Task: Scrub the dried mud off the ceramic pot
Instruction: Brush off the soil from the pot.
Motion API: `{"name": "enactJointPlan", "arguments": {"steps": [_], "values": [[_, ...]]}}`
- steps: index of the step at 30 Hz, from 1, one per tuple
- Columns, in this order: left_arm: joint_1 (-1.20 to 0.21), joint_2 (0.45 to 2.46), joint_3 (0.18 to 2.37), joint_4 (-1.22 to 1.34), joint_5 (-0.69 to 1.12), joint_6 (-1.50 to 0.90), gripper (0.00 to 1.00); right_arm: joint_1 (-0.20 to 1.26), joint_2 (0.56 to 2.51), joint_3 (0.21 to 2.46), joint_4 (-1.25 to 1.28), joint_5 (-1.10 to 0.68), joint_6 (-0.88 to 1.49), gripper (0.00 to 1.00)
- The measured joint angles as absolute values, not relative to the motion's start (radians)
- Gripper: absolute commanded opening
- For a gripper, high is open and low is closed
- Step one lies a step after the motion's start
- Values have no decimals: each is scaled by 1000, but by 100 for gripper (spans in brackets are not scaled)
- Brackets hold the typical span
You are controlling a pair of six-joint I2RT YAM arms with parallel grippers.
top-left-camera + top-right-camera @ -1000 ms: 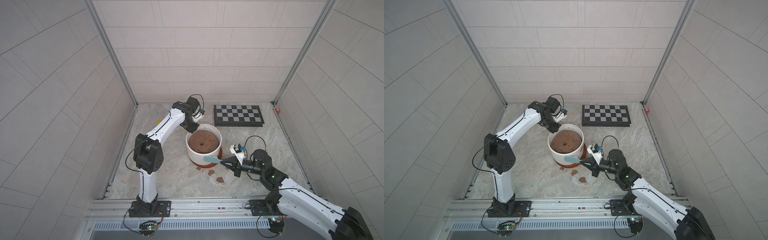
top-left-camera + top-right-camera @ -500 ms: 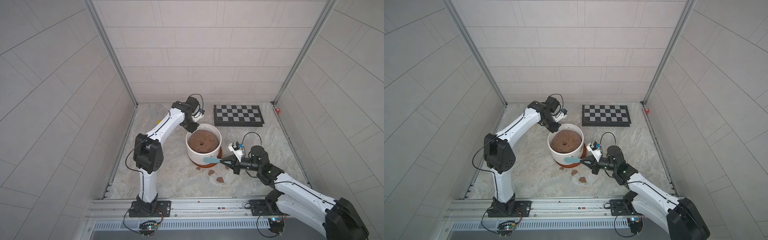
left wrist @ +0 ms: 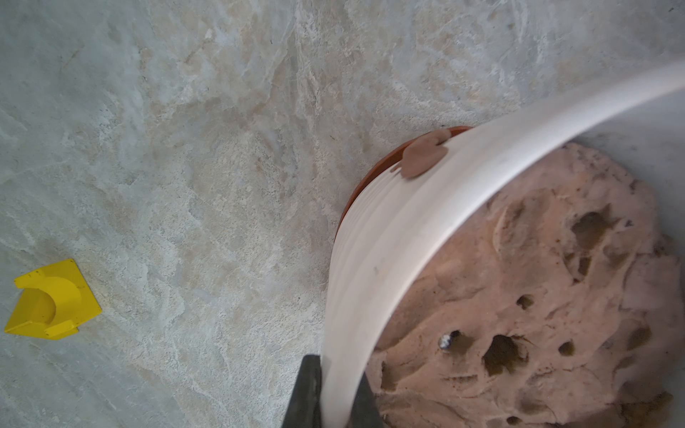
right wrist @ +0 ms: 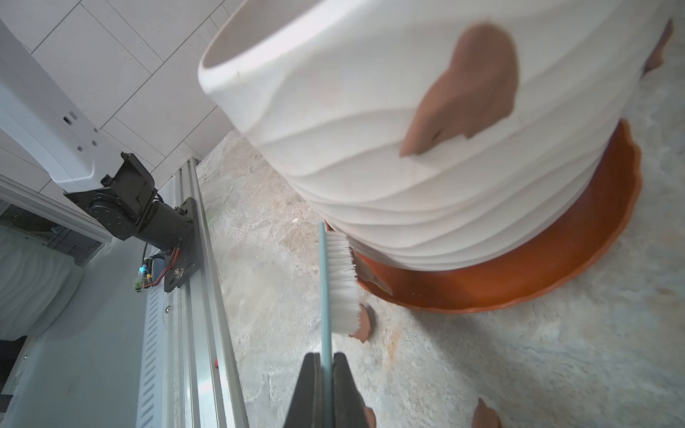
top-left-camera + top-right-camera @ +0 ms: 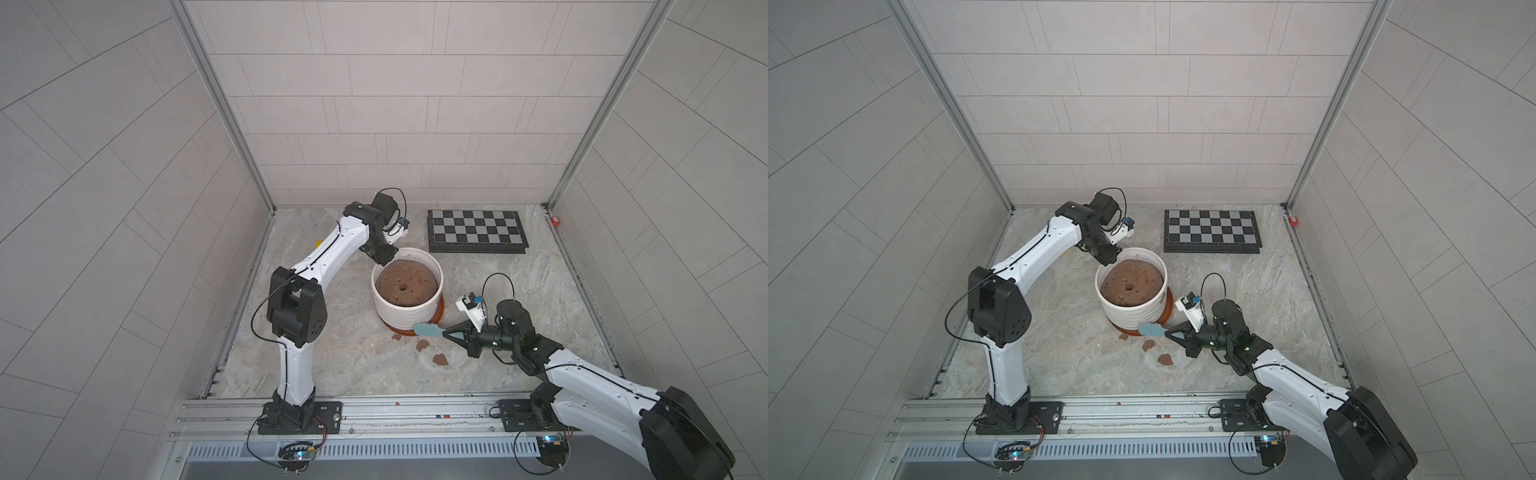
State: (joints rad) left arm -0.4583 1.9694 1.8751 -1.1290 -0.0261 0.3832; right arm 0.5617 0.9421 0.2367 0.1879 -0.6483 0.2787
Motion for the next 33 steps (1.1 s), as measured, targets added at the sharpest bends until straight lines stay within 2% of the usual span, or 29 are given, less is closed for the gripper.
{"name": "enactJointPlan", "arguments": {"steps": [9,15,21,26,33], "values": [[-458,1981,1893,-1140,-26,390,1,618,923,196,248,-703,323,0],[-458,1986,1903,-1148,-25,393,11,656,1020,196,340,-728,355,0],[-457,1989,1908,-1153,-24,393,16,668,1057,203,395,-738,366,0],[-455,1996,1938,-1174,-2,390,25,668,1060,222,403,-742,364,0],[-455,1989,1965,-1185,10,354,52,668,1058,242,415,-765,362,0]]}}
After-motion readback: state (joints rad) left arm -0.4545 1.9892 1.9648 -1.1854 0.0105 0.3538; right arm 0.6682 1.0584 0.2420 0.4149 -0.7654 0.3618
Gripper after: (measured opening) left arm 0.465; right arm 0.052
